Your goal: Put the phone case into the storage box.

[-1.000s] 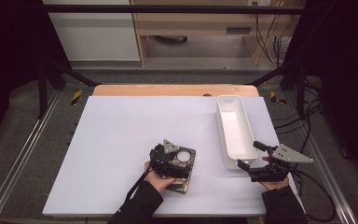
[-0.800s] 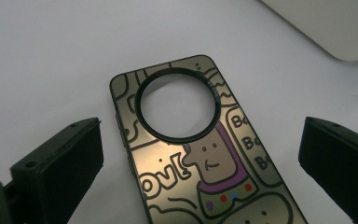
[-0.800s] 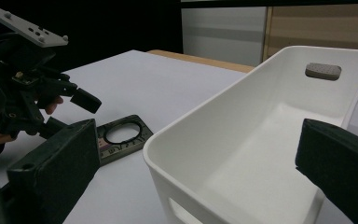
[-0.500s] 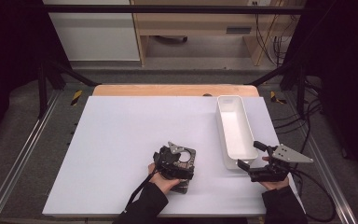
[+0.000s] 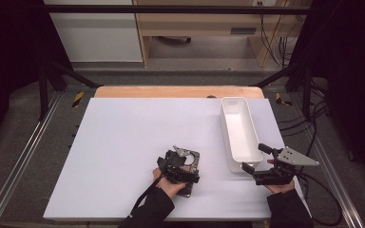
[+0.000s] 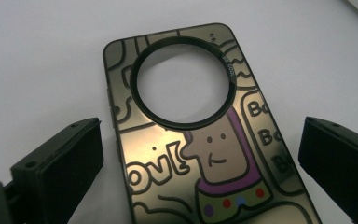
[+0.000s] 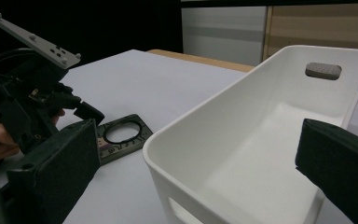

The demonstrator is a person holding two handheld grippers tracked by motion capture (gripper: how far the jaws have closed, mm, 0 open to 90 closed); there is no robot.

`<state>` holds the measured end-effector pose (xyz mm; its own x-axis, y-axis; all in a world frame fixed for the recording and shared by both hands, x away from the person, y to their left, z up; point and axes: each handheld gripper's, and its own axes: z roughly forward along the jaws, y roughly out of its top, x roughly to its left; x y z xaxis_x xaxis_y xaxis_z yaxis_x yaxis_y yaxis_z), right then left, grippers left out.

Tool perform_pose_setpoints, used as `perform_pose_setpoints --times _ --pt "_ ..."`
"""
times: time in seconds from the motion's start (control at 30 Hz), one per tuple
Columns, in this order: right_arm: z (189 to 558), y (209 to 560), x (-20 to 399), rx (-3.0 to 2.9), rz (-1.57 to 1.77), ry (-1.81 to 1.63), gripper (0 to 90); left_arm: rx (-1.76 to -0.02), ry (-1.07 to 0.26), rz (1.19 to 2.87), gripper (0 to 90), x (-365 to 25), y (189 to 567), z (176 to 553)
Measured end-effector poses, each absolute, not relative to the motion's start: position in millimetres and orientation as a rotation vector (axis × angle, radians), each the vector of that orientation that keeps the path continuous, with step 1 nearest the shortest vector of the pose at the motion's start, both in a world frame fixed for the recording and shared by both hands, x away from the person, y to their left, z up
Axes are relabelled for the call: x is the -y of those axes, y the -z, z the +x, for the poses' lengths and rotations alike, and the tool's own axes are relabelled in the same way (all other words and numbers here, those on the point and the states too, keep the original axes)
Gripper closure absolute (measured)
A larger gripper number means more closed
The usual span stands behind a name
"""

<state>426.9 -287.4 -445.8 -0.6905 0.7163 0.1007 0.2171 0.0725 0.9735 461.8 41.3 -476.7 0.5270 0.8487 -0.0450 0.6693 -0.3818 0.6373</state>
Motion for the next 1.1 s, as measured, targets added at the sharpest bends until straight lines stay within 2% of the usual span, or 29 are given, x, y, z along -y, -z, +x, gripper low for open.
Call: perform_pose_setpoints --times 1.1 --pt "427 446 287 -1.949 0.925 -1.654 0.2 -1.330 -0.457 2.196 4.0 -27 480 462"
